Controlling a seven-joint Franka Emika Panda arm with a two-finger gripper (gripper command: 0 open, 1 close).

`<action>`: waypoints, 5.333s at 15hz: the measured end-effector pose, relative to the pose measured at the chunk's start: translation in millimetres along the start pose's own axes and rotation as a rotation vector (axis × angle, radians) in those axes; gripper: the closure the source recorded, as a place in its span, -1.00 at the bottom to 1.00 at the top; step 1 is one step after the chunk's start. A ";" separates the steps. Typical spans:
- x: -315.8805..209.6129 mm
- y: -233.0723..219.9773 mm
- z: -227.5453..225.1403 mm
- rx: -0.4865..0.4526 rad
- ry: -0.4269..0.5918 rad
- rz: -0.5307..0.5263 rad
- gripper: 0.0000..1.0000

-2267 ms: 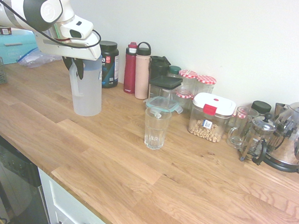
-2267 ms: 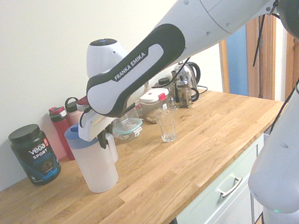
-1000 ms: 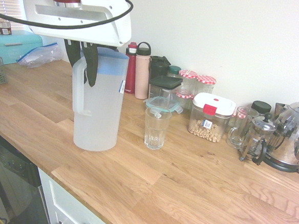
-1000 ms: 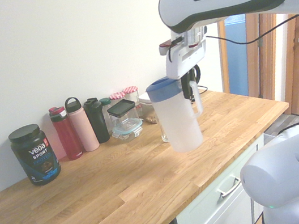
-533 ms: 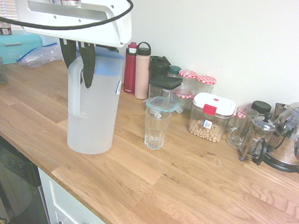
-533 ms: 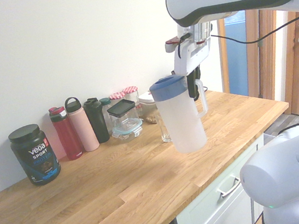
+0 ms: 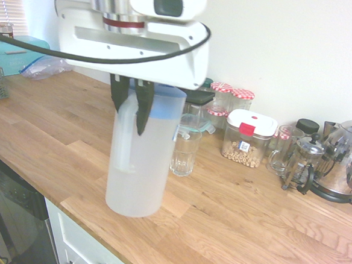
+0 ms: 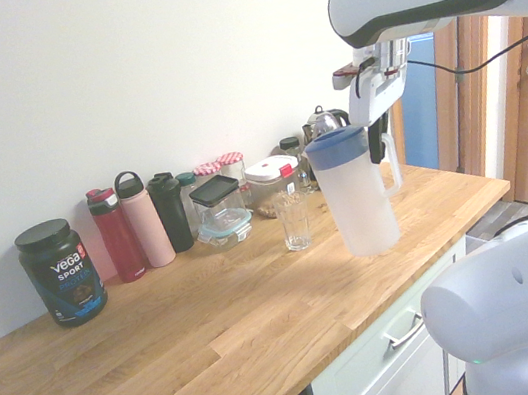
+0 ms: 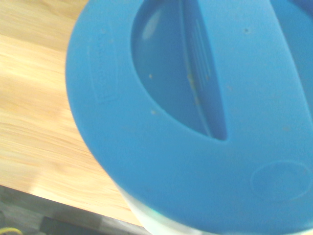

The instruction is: Pour me some water

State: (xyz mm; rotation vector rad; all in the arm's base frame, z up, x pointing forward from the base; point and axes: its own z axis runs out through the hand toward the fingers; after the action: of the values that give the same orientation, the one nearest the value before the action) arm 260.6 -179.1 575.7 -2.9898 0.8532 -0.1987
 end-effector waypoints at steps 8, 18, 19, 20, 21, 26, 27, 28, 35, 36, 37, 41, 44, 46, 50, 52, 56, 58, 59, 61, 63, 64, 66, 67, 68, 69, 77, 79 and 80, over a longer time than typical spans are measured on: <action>80.2 53.4 -7.6 -0.057 -0.093 -0.332 1.00; 140.1 -12.3 34.0 -0.250 -0.117 -0.649 1.00; 143.6 -17.7 37.1 -0.264 -0.115 -0.651 1.00; 146.8 -24.0 39.6 -0.281 -0.108 -0.652 1.00; 149.9 -30.5 42.2 -0.299 -0.104 -0.655 1.00; 164.4 -60.1 57.0 -0.416 -0.118 -0.685 1.00; 167.5 -66.6 57.8 -0.430 -0.115 -0.687 1.00; 169.7 -73.1 58.0 -0.445 -0.112 -0.691 1.00; 179.5 -91.8 57.6 -0.590 -0.113 -0.715 1.00; 179.4 -94.6 58.5 -0.601 -0.114 -0.720 1.00; 179.1 -97.3 59.4 -0.609 -0.115 -0.723 1.00; 176.1 -109.9 63.5 -0.627 -0.111 -0.730 1.00; 172.7 -117.4 69.2 -0.629 -0.113 -0.731 1.00; 172.8 -117.0 70.8 -0.628 -0.114 -0.726 1.00; 172.3 -113.5 64.0 -0.605 -0.100 -0.708 1.00; 170.1 -109.2 47.5 -0.555 -0.068 -0.676 1.00; 162.0 -81.3 1.7 -0.366 0.009 -0.582 1.00; 156.0 -68.1 -17.0 -0.264 0.034 -0.510 1.00; 153.3 -62.0 -25.4 -0.217 0.038 -0.468 1.00; 144.9 -40.5 -42.0 -0.147 0.040 -0.380 1.00; 126.9 -10.9 -59.5 -0.091 0.041 -0.277 1.00; 116.8 4.4 -67.6 -0.061 0.047 -0.228 1.00; 100.1 33.5 -74.0 -0.013 0.068 -0.127 1.00; 94.5 43.6 -72.2 0.000 0.084 -0.074 1.00; 90.4 50.2 -69.7 0.006 0.103 -0.022 1.00; 86.4 53.9 -68.0 0.012 0.123 0.025 1.00; 30.5 -0.6 -60.7 0.050 0.323 0.217 1.00; 6.8 -30.6 -56.3 0.061 0.334 0.187 1.00; -4.5 -45.4 -54.8 0.068 0.335 0.170 1.00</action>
State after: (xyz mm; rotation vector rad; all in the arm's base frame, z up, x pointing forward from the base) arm 273.5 -137.7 632.2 -2.8439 1.0958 -0.7216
